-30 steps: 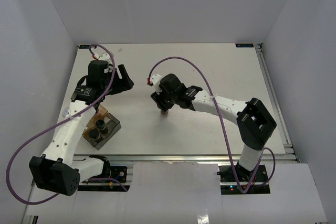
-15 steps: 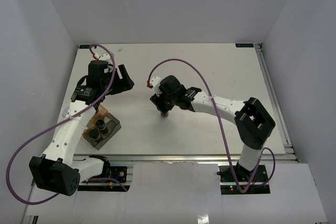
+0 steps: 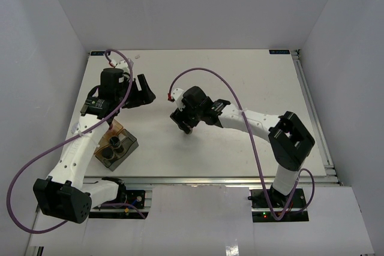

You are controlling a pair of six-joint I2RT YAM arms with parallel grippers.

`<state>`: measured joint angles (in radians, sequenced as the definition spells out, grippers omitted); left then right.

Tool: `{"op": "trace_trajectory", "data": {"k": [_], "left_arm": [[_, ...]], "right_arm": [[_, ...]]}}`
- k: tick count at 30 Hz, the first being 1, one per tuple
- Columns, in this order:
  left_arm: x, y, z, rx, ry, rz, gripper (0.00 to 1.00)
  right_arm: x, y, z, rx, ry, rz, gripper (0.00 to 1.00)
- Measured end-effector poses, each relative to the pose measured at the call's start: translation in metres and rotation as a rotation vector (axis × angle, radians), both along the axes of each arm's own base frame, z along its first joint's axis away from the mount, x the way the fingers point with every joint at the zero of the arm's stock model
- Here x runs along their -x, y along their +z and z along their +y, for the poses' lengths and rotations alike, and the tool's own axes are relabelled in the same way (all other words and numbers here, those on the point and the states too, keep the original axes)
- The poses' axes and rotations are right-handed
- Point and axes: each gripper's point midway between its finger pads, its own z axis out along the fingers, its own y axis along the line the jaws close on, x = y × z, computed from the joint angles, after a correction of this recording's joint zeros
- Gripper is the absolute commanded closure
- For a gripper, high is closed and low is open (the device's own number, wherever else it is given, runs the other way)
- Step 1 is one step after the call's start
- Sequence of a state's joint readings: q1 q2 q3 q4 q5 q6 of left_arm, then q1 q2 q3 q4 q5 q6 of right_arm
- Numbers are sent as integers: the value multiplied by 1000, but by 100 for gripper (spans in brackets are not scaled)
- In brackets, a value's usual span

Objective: Organize the condiment bottles

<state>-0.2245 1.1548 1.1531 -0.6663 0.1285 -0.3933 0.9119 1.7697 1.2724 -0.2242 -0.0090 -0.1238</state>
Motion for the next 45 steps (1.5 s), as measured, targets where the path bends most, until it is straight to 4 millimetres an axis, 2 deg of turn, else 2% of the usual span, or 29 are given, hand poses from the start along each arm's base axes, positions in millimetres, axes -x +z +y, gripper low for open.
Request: {"op": "trace_trajectory", "data": {"k": [3,6,9,11,14,16,20,23,27,30,38,45], "left_arm": [[1,8,-1,-7,-21,-11,16],[1,17,-4,0,-47,-34,17],[2,20,-11,23,-82,-47,18],[4,17,-15,37,-105,-41,19],[8,8,-24,48,-140,-17,19],[10,2,-34,40,-159,-1,19],[19,-19,-79,-9,-266,44,19],[24,-38,-107,-44,-324,90,19],[23,-57,-116,-93,-321,129,19],[20,-64,-124,-126,-317,137,18],[9,-89,-151,-231,-327,164,19],[9,-111,-148,-312,-306,207,19]], "right_arm": [[-6,18,4,-11,-4,-26,19],[-18,49,5,-37,-40,-83,19],[-31,87,-5,-64,-136,-128,19],[-43,111,-21,-93,-228,-147,19],[-59,137,-64,-120,-383,-161,19],[-66,148,-105,-145,-497,-174,18],[-54,158,-193,-170,-698,-194,17],[-38,168,-222,-204,-755,-227,15],[-18,180,-232,-263,-756,-262,12],[-11,178,-237,-274,-759,-270,11],[-13,174,-237,-274,-763,-275,11],[-11,162,-238,-256,-763,-264,9]]}}
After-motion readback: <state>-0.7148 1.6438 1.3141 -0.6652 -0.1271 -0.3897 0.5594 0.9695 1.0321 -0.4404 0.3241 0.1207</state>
